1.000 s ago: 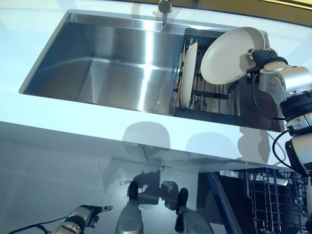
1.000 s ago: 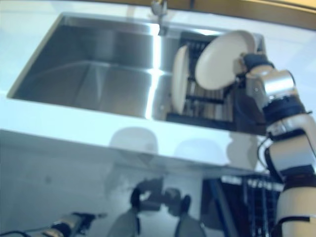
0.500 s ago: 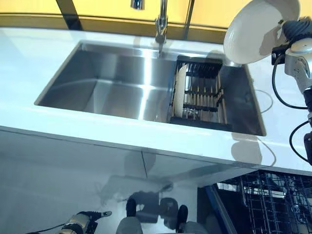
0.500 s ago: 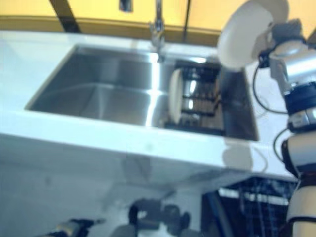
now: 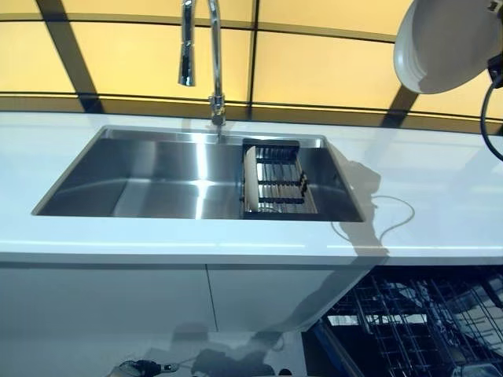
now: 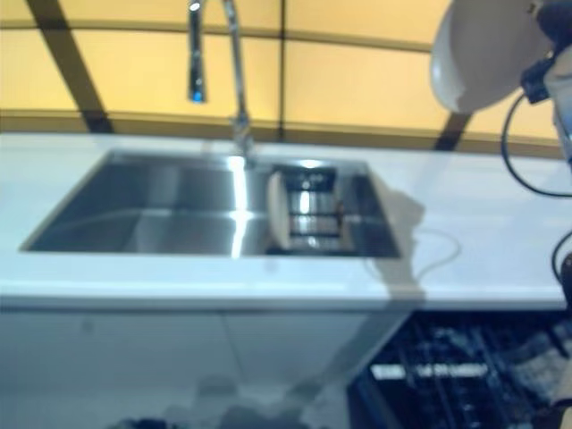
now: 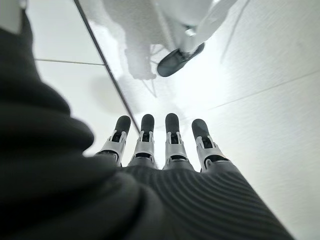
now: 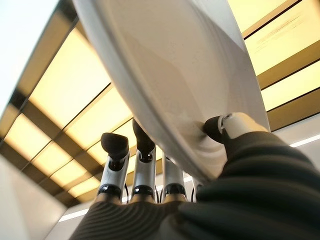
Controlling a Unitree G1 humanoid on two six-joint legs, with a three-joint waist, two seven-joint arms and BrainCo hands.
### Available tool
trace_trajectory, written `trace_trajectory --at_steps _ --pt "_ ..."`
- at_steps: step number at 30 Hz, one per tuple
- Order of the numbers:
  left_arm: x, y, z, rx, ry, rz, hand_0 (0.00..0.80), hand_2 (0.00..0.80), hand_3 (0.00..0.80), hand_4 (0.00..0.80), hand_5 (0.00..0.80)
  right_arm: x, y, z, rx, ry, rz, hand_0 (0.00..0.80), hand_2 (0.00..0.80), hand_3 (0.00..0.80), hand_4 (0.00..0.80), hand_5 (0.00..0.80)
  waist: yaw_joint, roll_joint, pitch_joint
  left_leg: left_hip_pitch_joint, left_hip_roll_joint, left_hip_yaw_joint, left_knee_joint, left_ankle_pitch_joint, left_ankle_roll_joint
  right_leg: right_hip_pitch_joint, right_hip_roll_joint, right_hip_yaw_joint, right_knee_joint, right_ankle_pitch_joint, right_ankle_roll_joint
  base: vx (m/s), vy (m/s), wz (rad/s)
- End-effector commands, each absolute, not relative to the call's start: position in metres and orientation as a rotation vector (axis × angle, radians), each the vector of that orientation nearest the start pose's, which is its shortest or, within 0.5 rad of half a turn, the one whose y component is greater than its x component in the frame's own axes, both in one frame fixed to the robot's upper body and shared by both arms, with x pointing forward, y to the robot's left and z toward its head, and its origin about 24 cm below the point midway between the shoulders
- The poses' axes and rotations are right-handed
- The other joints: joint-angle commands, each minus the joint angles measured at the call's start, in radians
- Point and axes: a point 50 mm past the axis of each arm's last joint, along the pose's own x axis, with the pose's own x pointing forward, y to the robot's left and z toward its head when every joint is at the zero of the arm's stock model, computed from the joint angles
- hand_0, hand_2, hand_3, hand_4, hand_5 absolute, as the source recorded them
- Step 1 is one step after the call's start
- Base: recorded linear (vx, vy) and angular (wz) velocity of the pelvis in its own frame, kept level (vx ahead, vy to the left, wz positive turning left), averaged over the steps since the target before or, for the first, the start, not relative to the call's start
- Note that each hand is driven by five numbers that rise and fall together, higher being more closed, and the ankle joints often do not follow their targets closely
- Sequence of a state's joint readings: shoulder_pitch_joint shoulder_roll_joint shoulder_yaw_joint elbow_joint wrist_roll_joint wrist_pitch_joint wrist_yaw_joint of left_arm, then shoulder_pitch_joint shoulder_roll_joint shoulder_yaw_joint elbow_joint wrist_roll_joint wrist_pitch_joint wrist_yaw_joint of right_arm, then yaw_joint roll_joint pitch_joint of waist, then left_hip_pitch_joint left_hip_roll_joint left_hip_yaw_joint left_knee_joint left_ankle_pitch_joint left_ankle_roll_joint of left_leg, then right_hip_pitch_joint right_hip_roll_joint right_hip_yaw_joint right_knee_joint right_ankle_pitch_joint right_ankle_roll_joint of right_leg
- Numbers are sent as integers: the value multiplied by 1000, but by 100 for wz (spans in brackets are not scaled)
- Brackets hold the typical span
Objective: Take plates into dishwasher
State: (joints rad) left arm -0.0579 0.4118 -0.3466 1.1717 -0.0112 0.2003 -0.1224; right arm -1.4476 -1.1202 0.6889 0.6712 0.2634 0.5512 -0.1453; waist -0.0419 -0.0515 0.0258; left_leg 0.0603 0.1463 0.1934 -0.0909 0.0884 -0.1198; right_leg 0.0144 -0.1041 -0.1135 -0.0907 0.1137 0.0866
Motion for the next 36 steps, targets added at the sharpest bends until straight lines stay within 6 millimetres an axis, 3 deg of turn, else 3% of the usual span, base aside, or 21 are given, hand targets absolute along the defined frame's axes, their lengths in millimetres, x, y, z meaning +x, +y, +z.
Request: trace_trajectory --at_steps 1,10,14,25,36 --pt "120 303 -130 644 1343 -142 0 0 0 0 0 315 -331 426 -1011 -172 -742 800 800 800 800 800 -15 -39 -13 58 24 12 4 -68 -22 44 -38 33 3 -48 84 11 -109 -19" --pt "125 306 -126 654 1301 -195 0 0 0 0 0 288 -379 412 -1256 49 -800 800 800 800 800 800 -75 -32 -10 77 40 54 4 -67 -26 25 -18 84 3 -39 82 -13 -49 -19" --pt "126 308 -124 652 1288 -197 0 0 0 0 0 278 -392 404 -1300 110 -787 800 800 800 800 800 -100 -28 -6 82 42 74 4 -68 -25 17 -11 103 3 -35 82 -22 -16 -15" --pt "136 318 -116 615 1252 -155 0 0 0 0 0 256 -422 343 -1371 214 -643 800 800 800 800 800 -205 -11 15 112 46 143 4 -81 -13 -6 11 162 3 -24 77 -23 -19 -18" --pt "149 327 -107 626 1228 -131 0 0 0 0 0 241 -433 283 -1474 314 -520 800 800 800 800 800 -250 -14 35 123 40 175 4 -92 -4 -24 15 199 4 -12 80 -11 5 -10"
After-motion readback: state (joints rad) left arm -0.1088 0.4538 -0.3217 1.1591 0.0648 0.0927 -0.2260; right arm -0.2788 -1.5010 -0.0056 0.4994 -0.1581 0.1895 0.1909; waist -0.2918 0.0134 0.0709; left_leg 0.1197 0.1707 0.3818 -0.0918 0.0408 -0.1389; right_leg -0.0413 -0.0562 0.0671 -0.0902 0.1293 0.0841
